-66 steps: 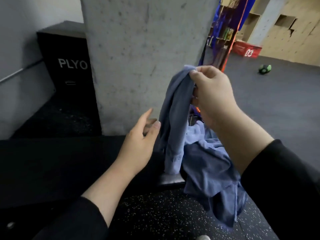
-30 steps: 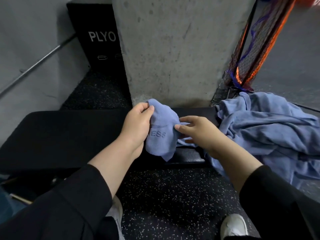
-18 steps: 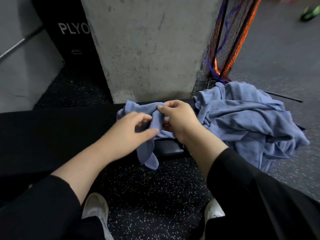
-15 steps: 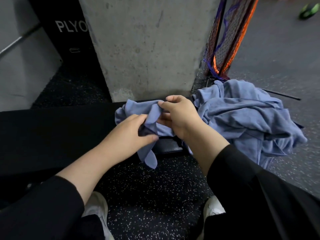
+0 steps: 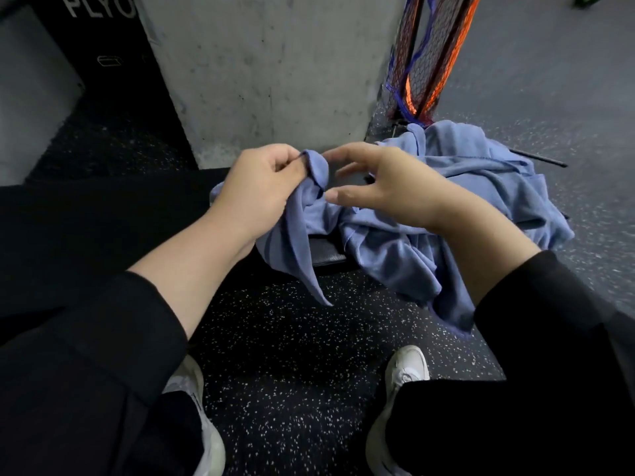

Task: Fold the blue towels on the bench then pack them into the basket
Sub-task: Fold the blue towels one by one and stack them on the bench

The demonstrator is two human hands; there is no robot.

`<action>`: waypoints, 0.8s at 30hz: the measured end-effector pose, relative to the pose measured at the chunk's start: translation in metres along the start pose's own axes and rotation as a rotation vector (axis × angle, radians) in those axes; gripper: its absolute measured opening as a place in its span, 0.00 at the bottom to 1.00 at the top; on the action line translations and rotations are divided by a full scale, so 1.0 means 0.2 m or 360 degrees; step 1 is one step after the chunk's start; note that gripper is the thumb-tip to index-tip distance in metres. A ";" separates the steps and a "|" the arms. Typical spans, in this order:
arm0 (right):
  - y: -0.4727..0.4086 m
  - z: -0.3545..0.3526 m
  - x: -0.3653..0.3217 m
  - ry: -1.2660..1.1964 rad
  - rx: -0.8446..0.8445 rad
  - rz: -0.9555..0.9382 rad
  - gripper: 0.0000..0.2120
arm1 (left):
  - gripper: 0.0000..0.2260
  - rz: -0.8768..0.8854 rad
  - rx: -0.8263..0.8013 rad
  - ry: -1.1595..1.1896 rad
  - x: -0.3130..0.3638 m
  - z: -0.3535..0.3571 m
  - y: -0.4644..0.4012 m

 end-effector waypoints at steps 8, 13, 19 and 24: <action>-0.04 0.11 -0.05 -0.0098 0.0080 -0.0056 0.10 | 0.14 -0.0171 -0.0026 0.0093 0.01 0.00 0.05; -0.08 0.13 -0.10 -0.0167 0.0170 -0.0017 0.14 | 0.16 -0.0195 -0.0007 0.0166 -0.02 -0.07 0.06; -0.12 0.19 -0.14 -0.0658 0.0176 0.0056 0.06 | 0.22 -0.0217 0.0080 0.0289 -0.01 -0.11 0.07; -0.12 0.21 -0.20 -0.0757 0.0148 -0.0054 0.03 | 0.18 -0.0054 0.0136 0.0043 0.04 -0.15 0.06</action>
Point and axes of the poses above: each hand's wrist, its own y-axis away from the middle knuckle, its own z-axis out of the palm, x = y × z, the point moved 5 cm from there along -y, towards the middle knuckle, and after that the axes turned 7 degrees about z, right-handed, at the moved point
